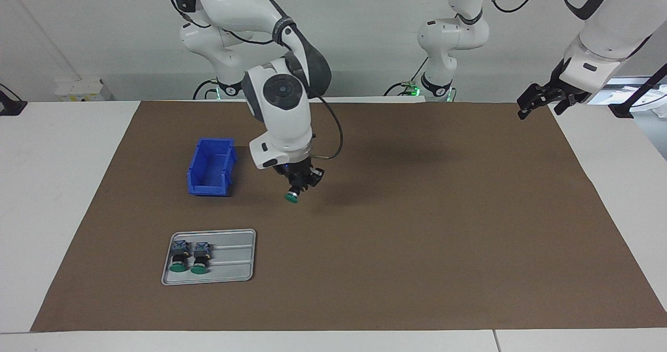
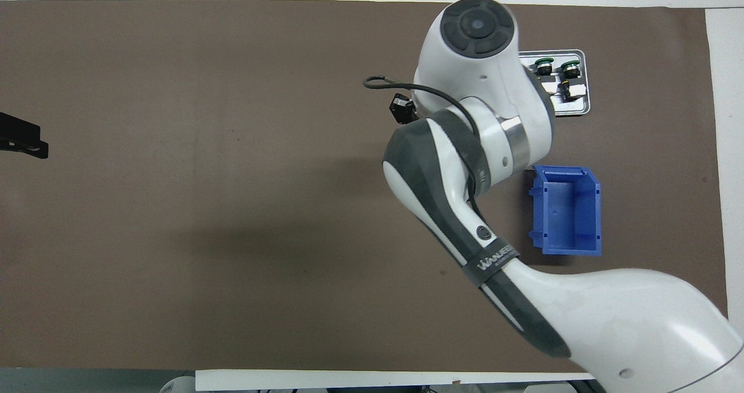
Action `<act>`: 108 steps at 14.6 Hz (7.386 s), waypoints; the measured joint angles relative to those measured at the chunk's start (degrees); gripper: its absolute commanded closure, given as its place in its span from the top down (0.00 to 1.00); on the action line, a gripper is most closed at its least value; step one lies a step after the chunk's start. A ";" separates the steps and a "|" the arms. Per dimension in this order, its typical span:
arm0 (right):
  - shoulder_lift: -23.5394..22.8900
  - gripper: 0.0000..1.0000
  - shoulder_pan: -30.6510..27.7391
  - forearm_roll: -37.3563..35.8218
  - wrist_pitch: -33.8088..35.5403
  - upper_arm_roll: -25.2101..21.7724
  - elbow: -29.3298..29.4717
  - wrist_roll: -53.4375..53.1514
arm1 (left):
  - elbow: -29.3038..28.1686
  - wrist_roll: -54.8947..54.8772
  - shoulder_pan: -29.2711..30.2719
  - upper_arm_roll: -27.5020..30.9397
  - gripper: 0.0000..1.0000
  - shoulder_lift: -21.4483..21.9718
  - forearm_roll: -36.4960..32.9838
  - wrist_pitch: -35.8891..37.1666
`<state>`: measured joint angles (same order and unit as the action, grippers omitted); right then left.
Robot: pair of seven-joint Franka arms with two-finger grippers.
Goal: Place and press button with both arms
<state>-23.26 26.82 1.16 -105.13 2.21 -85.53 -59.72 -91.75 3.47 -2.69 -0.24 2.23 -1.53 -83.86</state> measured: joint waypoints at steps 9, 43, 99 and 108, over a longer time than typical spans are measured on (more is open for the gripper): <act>-7.62 0.04 11.58 0.02 -11.77 0.02 -1.23 -58.05 | 0.00 0.00 0.00 0.00 1.00 0.00 0.00 0.04; 20.50 0.98 -29.95 -0.08 20.91 -1.62 1.97 32.69 | -0.81 1.48 -0.11 -0.75 1.00 0.11 0.00 0.03; 25.06 0.98 -31.63 -1.22 19.49 -1.11 -7.86 55.42 | -13.63 125.51 -38.41 -2.06 0.31 -26.18 5.94 -41.78; 25.06 0.98 -31.63 -1.22 19.49 -1.11 -7.86 55.42 | -13.05 124.18 -38.31 -1.92 0.19 -26.08 5.91 -41.84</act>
<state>1.80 -4.81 -0.06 -85.64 1.09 -93.39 -4.31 -104.79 127.64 -41.00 -2.16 -23.85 4.38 -125.70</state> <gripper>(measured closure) 0.013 0.670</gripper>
